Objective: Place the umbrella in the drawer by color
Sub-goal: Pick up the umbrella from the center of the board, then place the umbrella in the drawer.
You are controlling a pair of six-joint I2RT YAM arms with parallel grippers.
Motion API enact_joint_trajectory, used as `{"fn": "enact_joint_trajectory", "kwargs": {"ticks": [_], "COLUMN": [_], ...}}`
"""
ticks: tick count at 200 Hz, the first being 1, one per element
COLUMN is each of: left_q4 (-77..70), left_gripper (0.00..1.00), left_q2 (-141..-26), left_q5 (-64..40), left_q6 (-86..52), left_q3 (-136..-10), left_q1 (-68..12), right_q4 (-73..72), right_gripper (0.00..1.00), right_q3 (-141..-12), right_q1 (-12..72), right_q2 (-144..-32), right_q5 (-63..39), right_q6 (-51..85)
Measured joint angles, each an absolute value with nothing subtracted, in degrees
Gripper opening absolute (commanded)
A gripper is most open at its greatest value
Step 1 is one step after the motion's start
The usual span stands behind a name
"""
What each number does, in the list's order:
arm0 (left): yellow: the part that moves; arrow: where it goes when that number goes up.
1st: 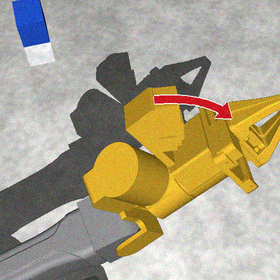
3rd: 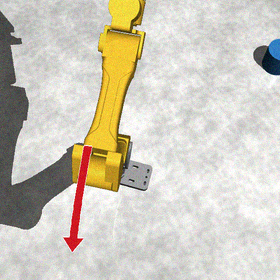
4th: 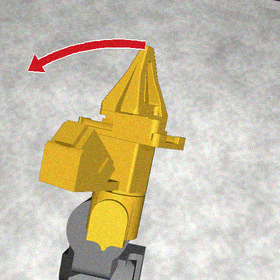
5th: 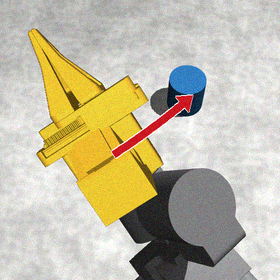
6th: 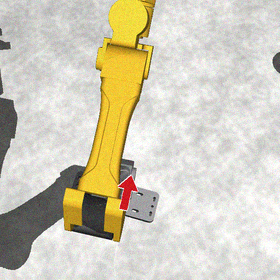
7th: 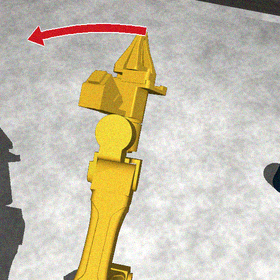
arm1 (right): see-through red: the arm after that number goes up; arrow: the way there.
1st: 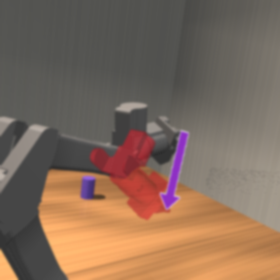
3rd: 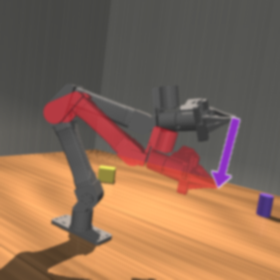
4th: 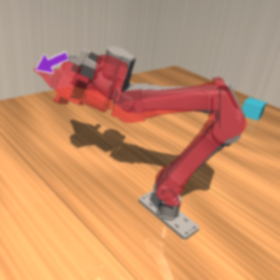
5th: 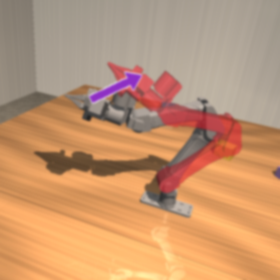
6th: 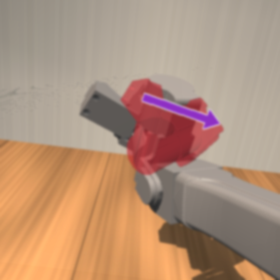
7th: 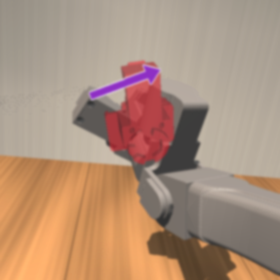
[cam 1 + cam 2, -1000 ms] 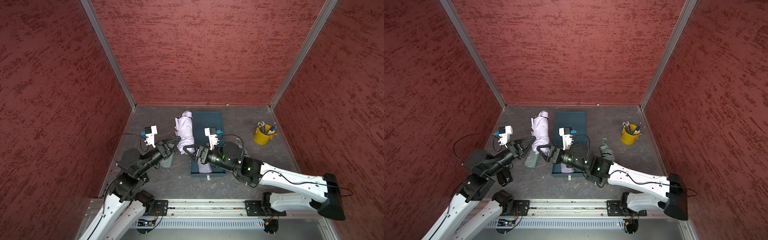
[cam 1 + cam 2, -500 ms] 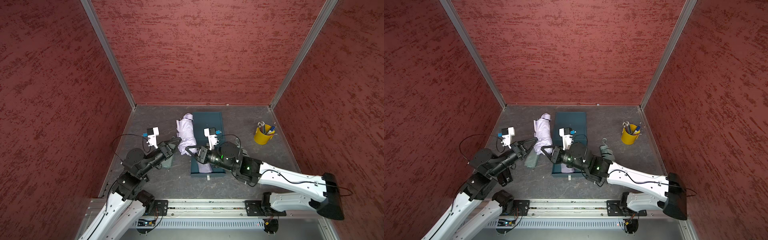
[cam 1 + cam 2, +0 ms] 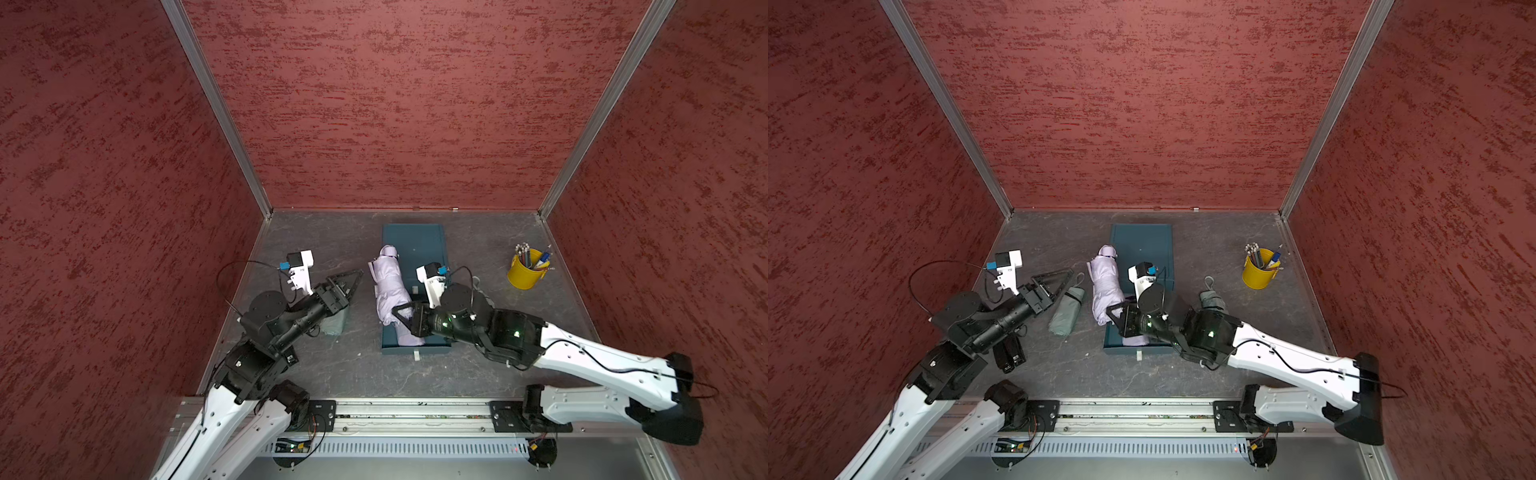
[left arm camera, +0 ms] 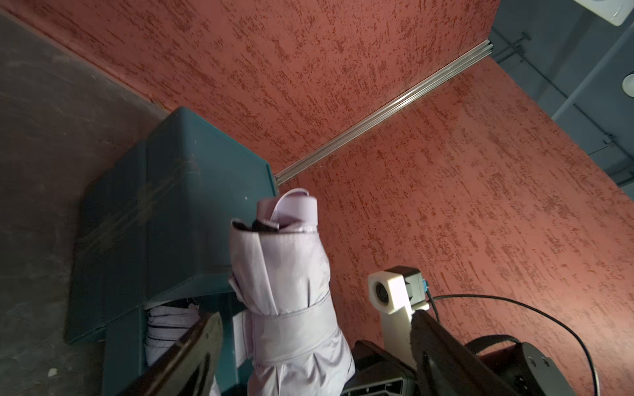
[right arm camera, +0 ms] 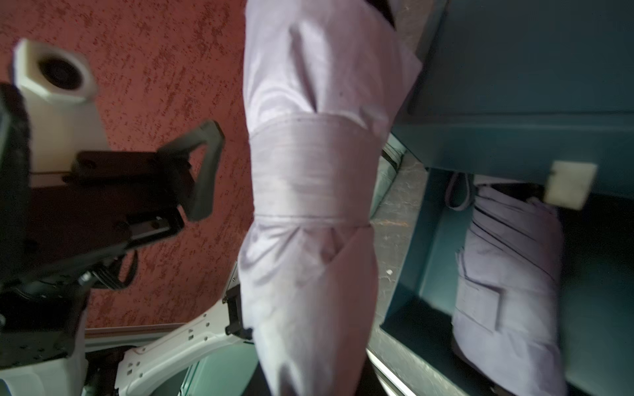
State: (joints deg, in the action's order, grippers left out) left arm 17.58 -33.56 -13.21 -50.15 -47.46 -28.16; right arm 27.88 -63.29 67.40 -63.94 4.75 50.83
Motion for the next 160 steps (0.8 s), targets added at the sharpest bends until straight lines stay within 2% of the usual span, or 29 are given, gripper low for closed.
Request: {"fn": "enact_joint_trajectory", "kwargs": {"ticks": [44, 66, 97, 160], "left_q4": [22.7, 24.0, 25.4, 24.9], "left_gripper": [0.87, 0.87, 0.86, 0.8], "left_q2": [-47.0, -54.9, -61.9, -68.2], "left_q5": [-13.6, -15.1, -16.6, -17.5], "left_q6": [-42.5, -39.9, -37.4, -34.2], "left_q3": [-57.1, -59.2, -59.8, -59.8], "left_q1": [-27.5, -27.4, -27.4, -27.4], "right_q4": [48.1, 55.4, 61.1, 64.1], "right_gripper": [0.0, 0.0, 0.0, 0.0], "right_q3": [-66.5, -66.8, -66.8, -67.0], "right_q1": [70.6, 70.6, 70.6, 67.6], "right_q2": [-52.6, -51.0, -54.7, -64.1], "right_q5": [2.2, 0.6, -1.5, -2.8], "right_q6": [57.5, 61.6, 64.2, 64.3]}}
